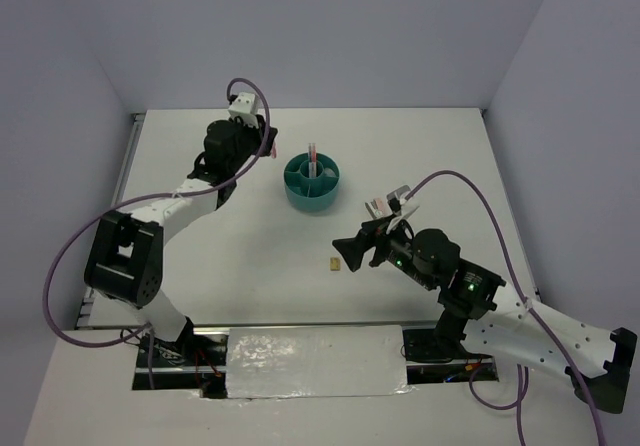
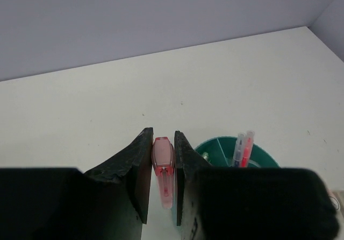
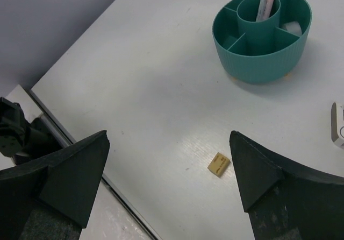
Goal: Sort the stationery into containers
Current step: Place the stationery in the storage box.
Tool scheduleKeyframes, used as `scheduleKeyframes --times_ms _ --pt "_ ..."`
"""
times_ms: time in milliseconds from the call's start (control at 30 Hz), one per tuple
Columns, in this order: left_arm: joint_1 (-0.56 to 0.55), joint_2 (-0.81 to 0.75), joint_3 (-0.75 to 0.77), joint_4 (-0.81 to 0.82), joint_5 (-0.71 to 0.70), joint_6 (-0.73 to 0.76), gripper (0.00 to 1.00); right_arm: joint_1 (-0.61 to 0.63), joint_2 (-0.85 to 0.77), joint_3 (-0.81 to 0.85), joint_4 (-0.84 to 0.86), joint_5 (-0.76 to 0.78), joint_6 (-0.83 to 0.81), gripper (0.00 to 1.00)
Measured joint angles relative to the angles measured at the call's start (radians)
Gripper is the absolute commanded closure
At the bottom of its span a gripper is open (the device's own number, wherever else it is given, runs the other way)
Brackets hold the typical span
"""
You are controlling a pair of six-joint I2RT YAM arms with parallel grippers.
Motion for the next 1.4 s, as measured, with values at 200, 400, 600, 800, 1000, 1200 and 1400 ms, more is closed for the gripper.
scheduleKeyframes --times_ms 200,400,600,800,1000,1200,1400 --pt "0.031 0.093 0.033 0.101 0.113 -0.058 1.0 0.0 0.0 -0.007 -0.016 -0.01 -0.007 0.0" --pt "0.027 0.144 0.048 0.16 0.193 -0.108 1.0 0.0 0.027 -0.01 -0.016 -0.013 -0.012 0.0" --pt "0.027 0.167 0.048 0.198 0.223 -0.132 0.98 0.0 0.035 -0.016 -0.016 -0.019 -0.015 0.0" --pt "0.027 0.219 0.048 0.23 0.246 -0.164 0.89 0.0 0.034 -0.016 -0.016 -0.032 -0.019 0.0" --pt "0.027 0.262 0.061 0.227 0.251 -0.18 0.7 0.0 0.034 -0.018 -0.015 -0.045 -0.02 0.0" --pt "0.027 0.262 0.061 0.238 0.251 -0.18 0.46 0.0 0.035 -0.023 -0.015 -0.058 -0.021 0.0" --pt "0.027 0.262 0.061 0.249 0.253 -0.185 0.35 0.0 0.06 -0.024 -0.011 -0.064 -0.026 0.0"
